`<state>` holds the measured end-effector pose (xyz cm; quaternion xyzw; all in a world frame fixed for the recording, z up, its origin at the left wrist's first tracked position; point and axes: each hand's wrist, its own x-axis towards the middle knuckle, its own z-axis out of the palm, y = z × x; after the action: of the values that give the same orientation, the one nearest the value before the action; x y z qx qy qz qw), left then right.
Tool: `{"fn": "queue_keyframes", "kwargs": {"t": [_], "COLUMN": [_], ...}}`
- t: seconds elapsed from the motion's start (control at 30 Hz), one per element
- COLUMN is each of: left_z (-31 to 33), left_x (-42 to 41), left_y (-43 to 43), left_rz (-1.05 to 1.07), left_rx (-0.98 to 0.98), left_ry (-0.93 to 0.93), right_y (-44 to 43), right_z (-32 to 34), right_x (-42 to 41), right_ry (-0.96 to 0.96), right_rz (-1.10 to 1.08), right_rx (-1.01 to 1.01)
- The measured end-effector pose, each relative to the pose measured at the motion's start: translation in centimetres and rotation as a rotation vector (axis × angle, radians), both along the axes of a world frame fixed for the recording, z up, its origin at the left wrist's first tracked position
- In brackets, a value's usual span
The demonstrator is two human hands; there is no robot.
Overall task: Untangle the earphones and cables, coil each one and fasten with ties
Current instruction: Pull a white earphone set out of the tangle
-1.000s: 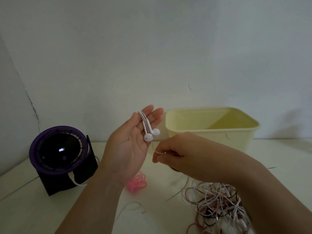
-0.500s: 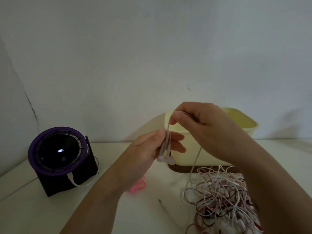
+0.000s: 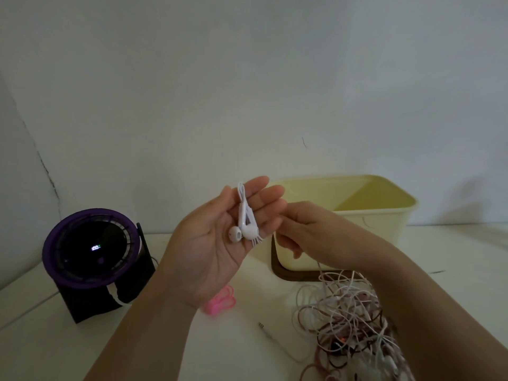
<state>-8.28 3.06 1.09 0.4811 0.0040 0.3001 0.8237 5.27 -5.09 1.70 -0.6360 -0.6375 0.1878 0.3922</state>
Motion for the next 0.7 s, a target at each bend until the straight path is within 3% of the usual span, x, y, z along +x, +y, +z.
{"fn": "queue_keyframes", "kwargs": {"t": [0.23,0.4,0.7], "left_z": [0.0,-1.0,-1.7], "left_x": [0.3,0.5,0.4], "left_y": [0.2,1.1,1.1], "left_rz": [0.220,0.382,0.366], "left_rx": [-0.021,0.237,0.533], "left_ry": [-0.034,0.097,0.267], "right_y": [0.3,-1.0,-1.7], "right_z": [-0.7,0.4,1.6], "right_x": [-1.9,-2.0,-1.4], "right_ry": [-0.218,-0.314,-0.300], "right_rz": [0.061,0.076,-0.057], "right_rx": [-0.118,-0.137,0.082]}}
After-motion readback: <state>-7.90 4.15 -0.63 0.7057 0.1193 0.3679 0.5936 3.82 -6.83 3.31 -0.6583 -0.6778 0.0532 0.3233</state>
